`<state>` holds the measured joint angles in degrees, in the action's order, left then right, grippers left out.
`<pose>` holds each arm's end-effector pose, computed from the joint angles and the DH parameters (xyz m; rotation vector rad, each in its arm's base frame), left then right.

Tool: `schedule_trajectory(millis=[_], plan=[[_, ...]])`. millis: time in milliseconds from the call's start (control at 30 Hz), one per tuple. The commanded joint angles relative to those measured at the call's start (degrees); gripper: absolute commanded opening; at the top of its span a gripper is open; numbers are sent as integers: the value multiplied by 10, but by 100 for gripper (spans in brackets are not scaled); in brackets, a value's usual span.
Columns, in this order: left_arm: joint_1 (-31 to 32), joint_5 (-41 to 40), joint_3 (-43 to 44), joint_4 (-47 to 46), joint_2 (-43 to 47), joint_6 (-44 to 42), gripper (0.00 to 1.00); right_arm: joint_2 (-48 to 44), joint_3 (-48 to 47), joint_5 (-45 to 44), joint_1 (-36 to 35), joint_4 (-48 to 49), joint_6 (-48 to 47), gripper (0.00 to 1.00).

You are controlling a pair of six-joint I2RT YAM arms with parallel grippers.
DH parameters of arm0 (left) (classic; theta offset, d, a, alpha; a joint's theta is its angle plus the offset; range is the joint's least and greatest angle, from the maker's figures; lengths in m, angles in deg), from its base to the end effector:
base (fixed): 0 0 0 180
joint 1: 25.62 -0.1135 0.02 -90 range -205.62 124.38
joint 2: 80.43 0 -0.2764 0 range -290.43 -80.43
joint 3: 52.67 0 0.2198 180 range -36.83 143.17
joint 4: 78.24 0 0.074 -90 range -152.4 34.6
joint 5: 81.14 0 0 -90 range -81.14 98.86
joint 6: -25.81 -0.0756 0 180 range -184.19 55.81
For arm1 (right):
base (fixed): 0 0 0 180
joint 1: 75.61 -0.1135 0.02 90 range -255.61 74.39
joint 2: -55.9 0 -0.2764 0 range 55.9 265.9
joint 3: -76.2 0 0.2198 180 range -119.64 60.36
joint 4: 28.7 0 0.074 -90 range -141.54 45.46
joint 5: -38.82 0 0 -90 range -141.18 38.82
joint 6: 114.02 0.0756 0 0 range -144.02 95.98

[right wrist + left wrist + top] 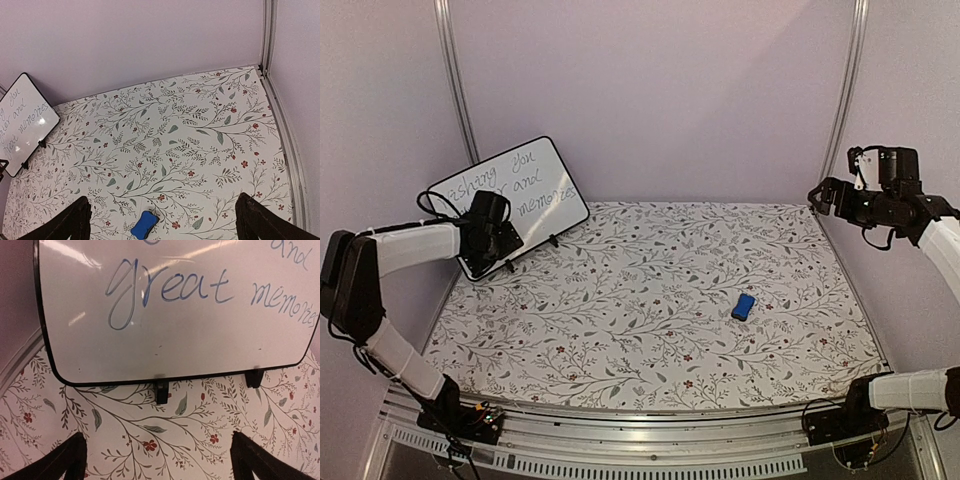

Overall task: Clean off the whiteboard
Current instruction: Move the whiteboard to the center of the board.

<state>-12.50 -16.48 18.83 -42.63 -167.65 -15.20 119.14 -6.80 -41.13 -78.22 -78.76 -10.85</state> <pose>0.3064 -0.0382 0.2189 -0.8989 2.1759 0.0272 0.2297 0.0237 0.3597 0.0880 2.1081 0.3495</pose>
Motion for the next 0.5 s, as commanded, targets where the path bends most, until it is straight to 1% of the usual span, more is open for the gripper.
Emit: schedule_trajectory(millis=[0,233,467], plan=[[12,-49,19,-9,-19,28,100,3,11,11,1,20,8,99],[16,-89,33,-12,-45,40,100,3,15,17,0,25,11,99],[18,-108,43,-17,-72,44,100,0,17,14,0,26,8,99]])
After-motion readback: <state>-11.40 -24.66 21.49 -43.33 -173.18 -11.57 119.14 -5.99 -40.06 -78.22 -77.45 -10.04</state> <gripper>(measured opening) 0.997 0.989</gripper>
